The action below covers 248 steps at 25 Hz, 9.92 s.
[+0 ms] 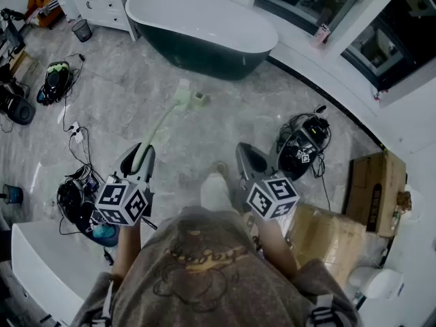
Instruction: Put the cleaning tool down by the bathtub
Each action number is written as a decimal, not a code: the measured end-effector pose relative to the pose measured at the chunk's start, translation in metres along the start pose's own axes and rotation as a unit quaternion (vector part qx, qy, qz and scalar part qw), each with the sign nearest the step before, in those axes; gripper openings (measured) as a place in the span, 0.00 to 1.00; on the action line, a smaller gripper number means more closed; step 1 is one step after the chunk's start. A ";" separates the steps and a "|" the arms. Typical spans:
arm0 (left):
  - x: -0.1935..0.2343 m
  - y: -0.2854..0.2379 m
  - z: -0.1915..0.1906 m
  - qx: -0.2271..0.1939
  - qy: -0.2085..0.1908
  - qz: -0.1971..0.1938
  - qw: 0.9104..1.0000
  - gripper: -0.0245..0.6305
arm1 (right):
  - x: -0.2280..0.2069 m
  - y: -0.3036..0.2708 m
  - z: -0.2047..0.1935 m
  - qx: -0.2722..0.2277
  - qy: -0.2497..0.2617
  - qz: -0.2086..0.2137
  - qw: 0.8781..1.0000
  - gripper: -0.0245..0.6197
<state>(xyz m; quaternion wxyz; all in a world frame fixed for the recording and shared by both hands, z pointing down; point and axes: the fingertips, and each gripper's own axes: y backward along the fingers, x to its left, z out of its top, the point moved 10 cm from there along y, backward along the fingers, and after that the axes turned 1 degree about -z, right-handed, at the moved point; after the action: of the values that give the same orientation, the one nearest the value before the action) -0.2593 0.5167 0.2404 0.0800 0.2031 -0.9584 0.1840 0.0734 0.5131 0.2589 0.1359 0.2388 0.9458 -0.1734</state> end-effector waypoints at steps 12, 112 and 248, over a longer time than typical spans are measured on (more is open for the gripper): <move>0.016 -0.061 0.022 0.018 -0.005 -0.006 1.000 0.22 | -0.032 -0.048 0.014 0.011 -0.012 0.008 1.000 0.04; 0.259 -0.753 -0.175 0.308 0.008 -0.030 0.951 0.22 | -0.393 -0.581 -0.066 0.128 -0.069 -0.057 0.988 0.04; 0.058 -0.418 0.203 -0.043 -0.033 -0.140 0.989 0.05 | -0.179 -0.358 0.240 -0.045 0.051 0.206 0.976 0.04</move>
<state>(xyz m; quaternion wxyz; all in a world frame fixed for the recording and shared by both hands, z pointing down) -0.1528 0.0627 0.2012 0.0817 0.3377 -0.9297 0.1222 0.0885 0.0506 0.1975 0.1307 0.4304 0.8890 -0.0861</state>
